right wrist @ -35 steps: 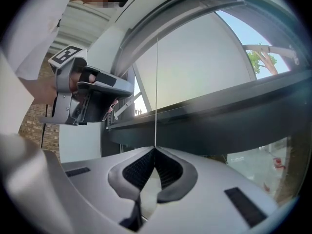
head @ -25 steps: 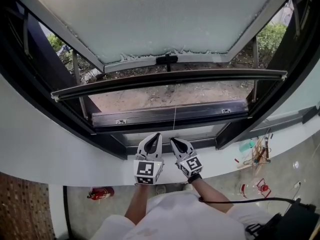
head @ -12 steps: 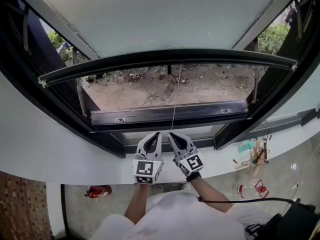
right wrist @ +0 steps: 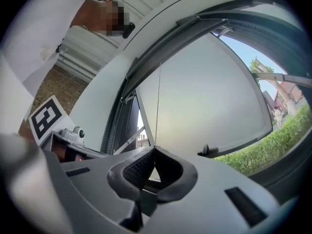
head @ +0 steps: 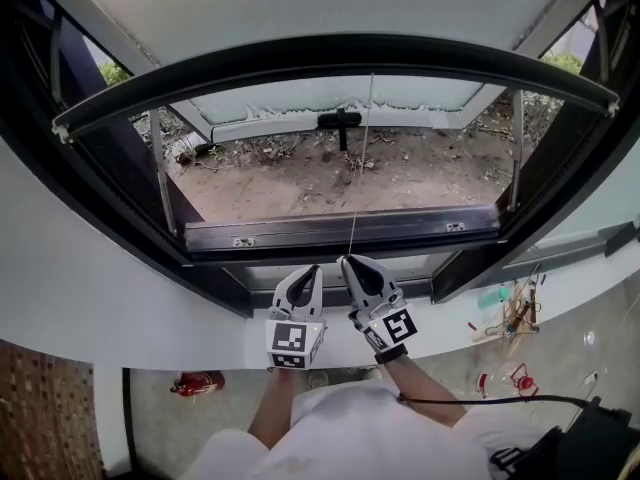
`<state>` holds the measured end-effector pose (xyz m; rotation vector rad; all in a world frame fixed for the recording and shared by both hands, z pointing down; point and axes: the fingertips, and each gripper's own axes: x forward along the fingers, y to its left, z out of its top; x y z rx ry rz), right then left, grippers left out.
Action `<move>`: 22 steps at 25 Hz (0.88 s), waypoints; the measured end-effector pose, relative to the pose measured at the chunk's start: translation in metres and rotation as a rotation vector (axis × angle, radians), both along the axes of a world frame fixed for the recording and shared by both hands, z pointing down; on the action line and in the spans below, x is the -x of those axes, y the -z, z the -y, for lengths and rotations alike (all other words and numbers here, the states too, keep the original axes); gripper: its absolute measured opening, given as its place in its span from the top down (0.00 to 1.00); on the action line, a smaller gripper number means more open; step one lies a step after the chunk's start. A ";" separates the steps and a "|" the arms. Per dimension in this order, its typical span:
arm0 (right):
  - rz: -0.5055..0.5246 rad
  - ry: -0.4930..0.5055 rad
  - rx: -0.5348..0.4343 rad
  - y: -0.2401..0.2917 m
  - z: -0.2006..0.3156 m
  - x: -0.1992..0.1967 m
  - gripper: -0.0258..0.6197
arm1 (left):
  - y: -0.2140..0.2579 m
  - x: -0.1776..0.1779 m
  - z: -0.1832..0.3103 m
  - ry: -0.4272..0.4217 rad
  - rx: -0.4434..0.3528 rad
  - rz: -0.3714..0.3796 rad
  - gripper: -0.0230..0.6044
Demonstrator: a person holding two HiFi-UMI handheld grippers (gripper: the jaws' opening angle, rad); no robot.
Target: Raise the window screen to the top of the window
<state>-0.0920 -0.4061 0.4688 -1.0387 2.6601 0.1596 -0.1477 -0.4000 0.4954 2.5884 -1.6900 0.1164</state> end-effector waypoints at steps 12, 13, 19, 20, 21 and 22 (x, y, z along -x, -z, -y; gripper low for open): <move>0.098 0.008 -0.092 0.060 0.004 -0.008 0.96 | 0.004 0.005 0.004 0.010 -0.004 0.005 0.96; 0.108 0.007 -0.099 0.065 0.004 -0.010 0.96 | 0.004 0.005 0.005 0.010 -0.005 0.005 0.96; 0.127 -0.017 -0.140 0.093 0.002 -0.017 0.96 | 0.006 0.006 0.007 0.010 -0.012 0.005 0.96; 0.135 -0.018 -0.150 0.099 0.001 -0.019 0.96 | 0.006 0.005 0.007 0.009 -0.013 0.005 0.96; 0.145 -0.019 -0.164 0.106 0.000 -0.021 0.96 | 0.006 0.005 0.008 0.008 -0.013 0.004 0.96; 0.156 -0.019 -0.179 0.114 -0.001 -0.023 0.96 | 0.006 0.005 0.008 0.006 -0.013 0.004 0.96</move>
